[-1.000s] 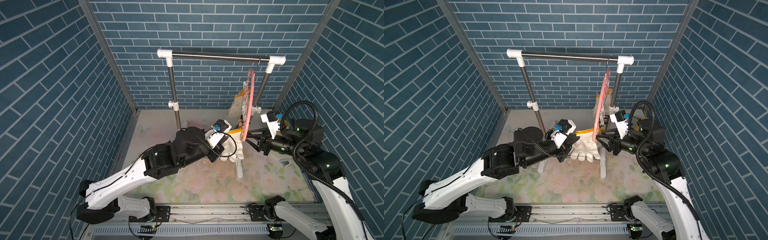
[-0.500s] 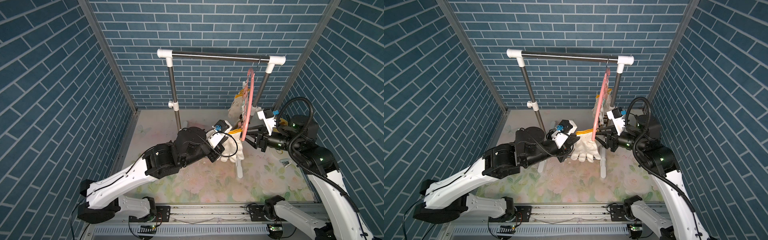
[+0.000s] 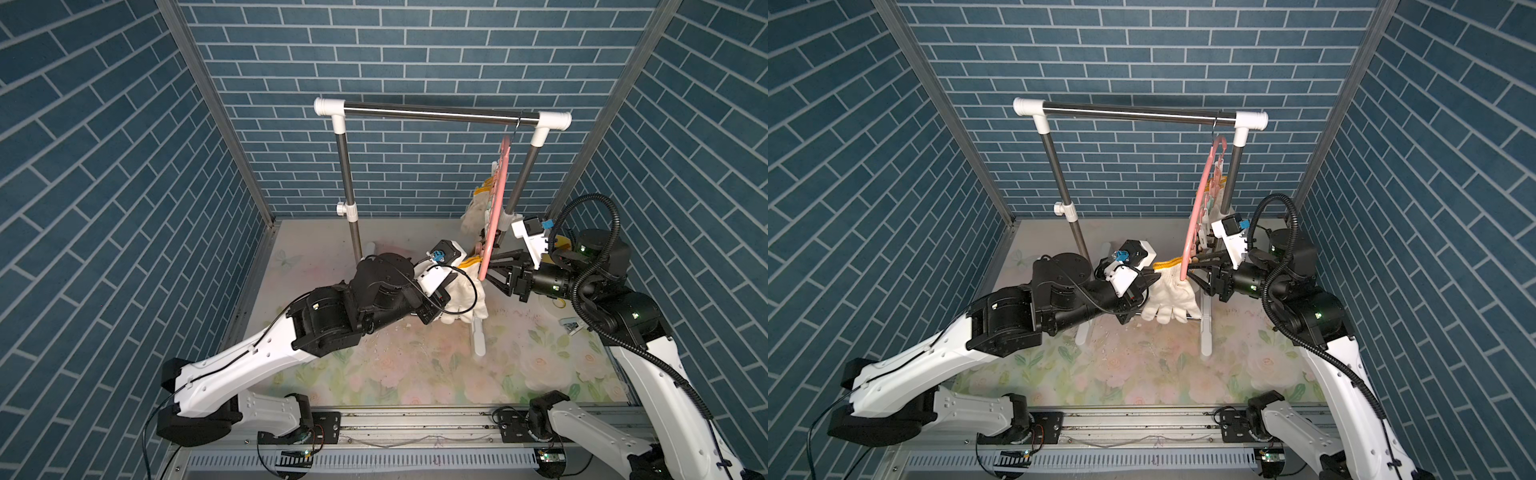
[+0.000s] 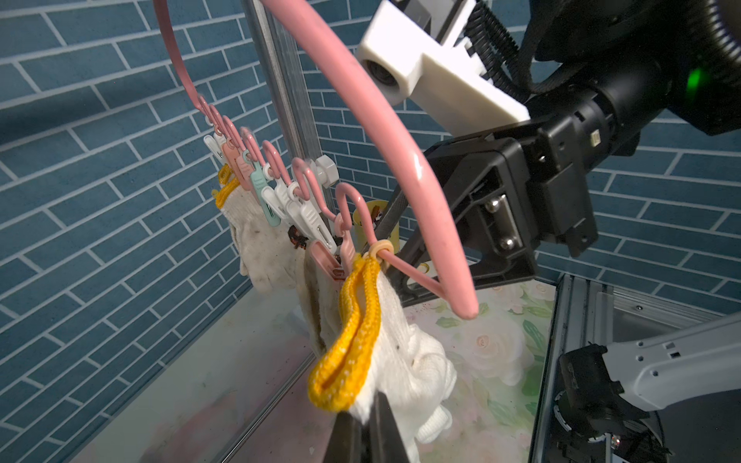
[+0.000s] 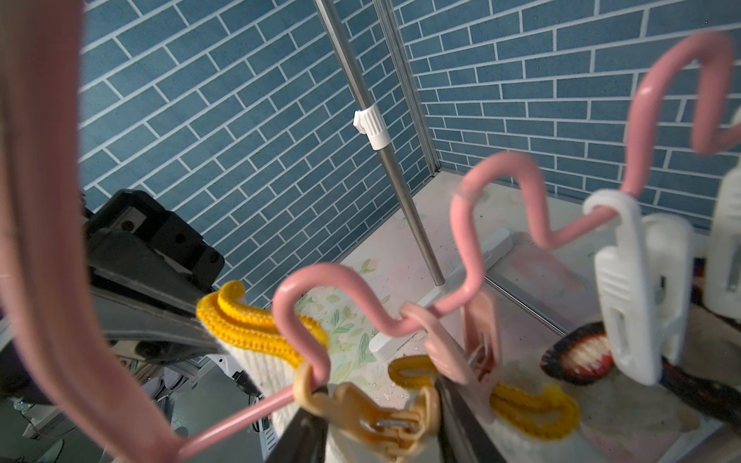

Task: Clip the gloves onto a hanger to dry
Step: Open the clamp at the hanger.

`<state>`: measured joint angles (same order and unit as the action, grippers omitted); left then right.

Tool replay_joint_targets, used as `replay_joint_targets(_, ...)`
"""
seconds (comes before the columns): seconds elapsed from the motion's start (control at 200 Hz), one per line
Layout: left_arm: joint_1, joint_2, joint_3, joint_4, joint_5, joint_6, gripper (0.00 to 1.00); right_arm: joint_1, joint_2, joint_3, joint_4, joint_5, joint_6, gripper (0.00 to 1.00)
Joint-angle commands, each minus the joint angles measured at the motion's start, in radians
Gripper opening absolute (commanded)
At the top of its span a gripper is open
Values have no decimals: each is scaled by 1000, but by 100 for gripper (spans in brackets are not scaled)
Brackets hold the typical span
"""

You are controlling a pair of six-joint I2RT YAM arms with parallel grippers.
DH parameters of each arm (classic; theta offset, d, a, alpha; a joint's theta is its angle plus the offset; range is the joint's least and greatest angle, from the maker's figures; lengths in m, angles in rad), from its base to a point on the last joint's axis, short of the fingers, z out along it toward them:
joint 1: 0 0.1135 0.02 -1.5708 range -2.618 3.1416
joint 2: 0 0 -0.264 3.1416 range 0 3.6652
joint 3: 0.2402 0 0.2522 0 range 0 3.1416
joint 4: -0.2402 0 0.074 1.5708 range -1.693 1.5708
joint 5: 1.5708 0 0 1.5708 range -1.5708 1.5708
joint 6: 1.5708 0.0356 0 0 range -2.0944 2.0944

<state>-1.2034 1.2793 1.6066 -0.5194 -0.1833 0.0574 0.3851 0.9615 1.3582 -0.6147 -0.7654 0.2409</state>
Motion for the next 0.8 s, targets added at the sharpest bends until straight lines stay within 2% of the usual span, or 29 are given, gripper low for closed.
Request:
replay_joint_targets(0.0,-5,11,32,-17,2,11,0,-3,-1,-6,39,-23,20,42)
replay_joint_targets(0.195,-6,11,35,-20,4,12,0,-3,2,-9,57,-27,37,38)
replay_joint_targets(0.52,-5,3,17,-17,1,15,0,-3,-5,-9,48,-20,32,25)
replay_joint_targets(0.795,-6,-92,-153,65,-20,23,0,-3,-17,-1,38,8,12,15)
